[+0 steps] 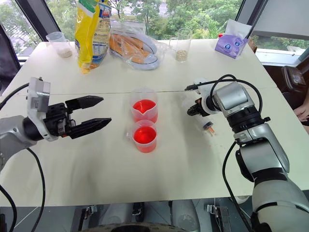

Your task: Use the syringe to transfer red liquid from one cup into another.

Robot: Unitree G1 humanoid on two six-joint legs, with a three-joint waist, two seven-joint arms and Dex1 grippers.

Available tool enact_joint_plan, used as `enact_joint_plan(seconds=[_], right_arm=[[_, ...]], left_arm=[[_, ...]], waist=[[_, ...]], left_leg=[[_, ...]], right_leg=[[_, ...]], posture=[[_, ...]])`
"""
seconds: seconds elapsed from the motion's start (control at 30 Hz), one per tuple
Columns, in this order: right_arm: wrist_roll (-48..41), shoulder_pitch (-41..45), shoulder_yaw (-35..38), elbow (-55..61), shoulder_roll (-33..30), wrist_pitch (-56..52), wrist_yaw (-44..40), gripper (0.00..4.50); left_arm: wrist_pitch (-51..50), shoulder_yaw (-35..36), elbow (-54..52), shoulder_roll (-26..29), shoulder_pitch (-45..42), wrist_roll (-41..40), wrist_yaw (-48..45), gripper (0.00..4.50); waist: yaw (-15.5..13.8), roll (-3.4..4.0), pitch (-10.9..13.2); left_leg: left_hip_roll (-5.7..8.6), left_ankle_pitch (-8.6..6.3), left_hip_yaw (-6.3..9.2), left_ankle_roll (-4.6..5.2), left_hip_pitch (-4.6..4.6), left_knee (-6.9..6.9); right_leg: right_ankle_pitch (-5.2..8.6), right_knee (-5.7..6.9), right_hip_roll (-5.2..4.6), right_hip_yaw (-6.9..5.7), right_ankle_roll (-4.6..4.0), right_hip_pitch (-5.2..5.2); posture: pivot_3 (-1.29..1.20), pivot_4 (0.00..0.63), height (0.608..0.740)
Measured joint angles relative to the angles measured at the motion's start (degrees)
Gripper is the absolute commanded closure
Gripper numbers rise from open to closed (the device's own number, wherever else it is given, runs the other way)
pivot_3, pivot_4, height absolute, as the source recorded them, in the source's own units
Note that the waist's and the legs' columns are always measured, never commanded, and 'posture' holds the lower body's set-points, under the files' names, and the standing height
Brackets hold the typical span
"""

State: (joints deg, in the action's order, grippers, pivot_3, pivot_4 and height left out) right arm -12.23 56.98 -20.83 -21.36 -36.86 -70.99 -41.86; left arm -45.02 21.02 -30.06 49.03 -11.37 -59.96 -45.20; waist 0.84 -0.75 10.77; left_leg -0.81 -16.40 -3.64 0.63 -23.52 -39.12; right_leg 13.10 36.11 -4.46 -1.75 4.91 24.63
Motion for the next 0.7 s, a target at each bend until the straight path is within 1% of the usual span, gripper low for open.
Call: enact_joint_plan(seconds=[0.13,0.2,0.27,0.37,0.43,0.5,0.6,0.7], right_arm=[[-3.07,-0.69,8.84,8.23,-0.19,0.69,-0.09,3.11],[-7.40,0.66,18.27,12.39,2.35,0.55,0.65,3.11],[-11.03,2.85,24.91,15.73,4.83,1.20,1.29,3.11],[-16.80,4.61,32.91,20.96,9.61,6.06,1.81,3.11],[-19.14,4.51,34.54,22.73,12.40,8.73,1.87,3.11],[-21.28,3.18,35.90,24.24,16.31,13.64,1.85,3.11],[-24.68,0.58,36.56,24.71,23.33,19.71,2.25,3.11],[-25.07,-2.03,36.08,24.27,26.92,25.91,2.58,3.11]], left_arm=[[0.60,0.02,1.91,1.04,-1.29,0.88,-1.49,0.00],[0.65,-0.07,3.23,1.79,-2.67,1.63,-2.64,0.00],[0.80,-0.23,4.23,2.18,-4.61,1.99,-3.42,0.00],[0.88,-1.83,6.36,2.59,-7.28,2.87,-4.98,0.00],[0.89,-2.45,7.50,2.65,-7.90,3.39,-5.66,0.00],[0.92,-3.46,9.04,2.72,-9.48,4.39,-6.49,0.00],[0.95,-4.55,9.97,2.76,-11.69,5.29,-7.43,0.00],[0.90,-4.55,10.12,2.80,-12.31,5.67,-7.84,0.00]], waist=[[-0.07,0.03,0.02],[-0.03,0.02,0.02],[0.00,0.02,0.01],[-0.05,-0.01,0.00],[-0.01,-0.01,0.00],[-0.04,-0.01,0.00],[0.06,0.00,0.00],[0.00,0.00,0.00]], left_leg=[[0.00,0.00,0.00,0.00,-0.03,0.01],[-0.01,0.00,0.00,0.00,-0.03,0.01],[-0.03,0.00,0.02,-0.01,-0.01,0.02],[-0.03,0.00,0.06,-0.01,0.00,0.05],[-0.03,0.00,0.05,-0.01,0.00,0.04],[-0.02,0.00,0.05,0.00,0.00,0.04],[-0.02,0.00,0.04,-0.01,0.00,0.05],[-0.02,0.00,0.05,-0.01,0.00,0.05]], right_leg=[[-0.01,0.00,0.00,0.00,0.01,0.03],[-0.01,0.00,0.01,-0.02,0.02,0.03],[-0.01,0.02,0.04,-0.03,0.02,0.02],[-0.01,0.02,0.04,-0.06,0.02,-0.02],[-0.01,0.01,0.03,-0.06,0.03,-0.02],[-0.02,0.01,0.03,-0.06,0.03,-0.03],[-0.02,0.03,0.02,-0.06,0.03,-0.02],[-0.02,0.03,0.01,-0.06,0.03,-0.03]], posture=[[0.00,0.150,0.740],[0.00,0.150,0.740],[0.00,0.150,0.740],[0.00,0.150,0.740],[0.00,0.150,0.740],[0.00,0.150,0.740],[0.00,0.150,0.740],[0.00,0.150,0.740]])
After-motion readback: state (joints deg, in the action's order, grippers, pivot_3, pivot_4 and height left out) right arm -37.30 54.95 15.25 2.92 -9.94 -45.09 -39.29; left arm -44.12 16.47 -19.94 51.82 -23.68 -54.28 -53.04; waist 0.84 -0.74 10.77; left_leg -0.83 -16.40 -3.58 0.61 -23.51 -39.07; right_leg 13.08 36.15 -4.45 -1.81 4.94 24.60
